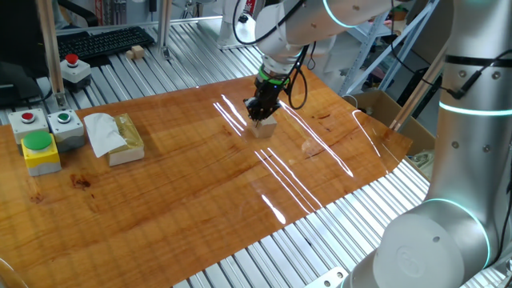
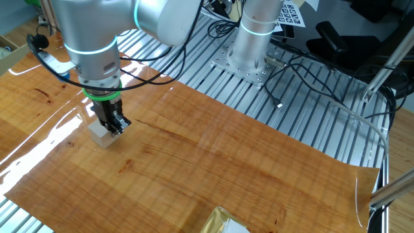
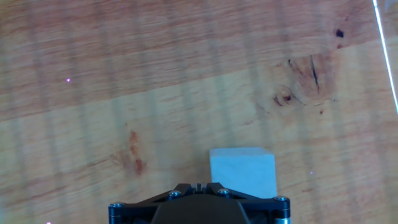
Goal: Approach and touch the side of the small block
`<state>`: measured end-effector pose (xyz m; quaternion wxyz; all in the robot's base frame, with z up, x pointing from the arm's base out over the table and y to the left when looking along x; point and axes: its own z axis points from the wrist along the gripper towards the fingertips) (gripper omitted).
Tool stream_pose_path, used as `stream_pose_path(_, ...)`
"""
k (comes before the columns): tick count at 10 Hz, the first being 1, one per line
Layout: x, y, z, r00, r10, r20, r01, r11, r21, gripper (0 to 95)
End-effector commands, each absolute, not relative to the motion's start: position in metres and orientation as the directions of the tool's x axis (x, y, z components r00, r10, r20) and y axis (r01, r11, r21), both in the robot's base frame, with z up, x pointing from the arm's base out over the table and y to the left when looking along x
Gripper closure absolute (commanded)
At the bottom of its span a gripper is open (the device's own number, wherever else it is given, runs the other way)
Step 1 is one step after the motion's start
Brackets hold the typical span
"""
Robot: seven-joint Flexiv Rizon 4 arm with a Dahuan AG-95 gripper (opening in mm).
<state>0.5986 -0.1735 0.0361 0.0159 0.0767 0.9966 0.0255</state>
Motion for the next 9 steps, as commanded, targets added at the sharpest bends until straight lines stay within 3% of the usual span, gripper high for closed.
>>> stream_pose_path(1,0.6,-0.167,0.04,-0.976,0.217,-0.009,0.216,0.974,0.066,95.0)
stream_pose_path(4,0.599,-0.133,0.061,-0.956,0.294,0.014,0.294,0.953,0.076,95.0)
stream_pose_path(9,0.566,-0.077,0.096,-0.986,0.169,0.003,0.169,0.983,0.075,95.0)
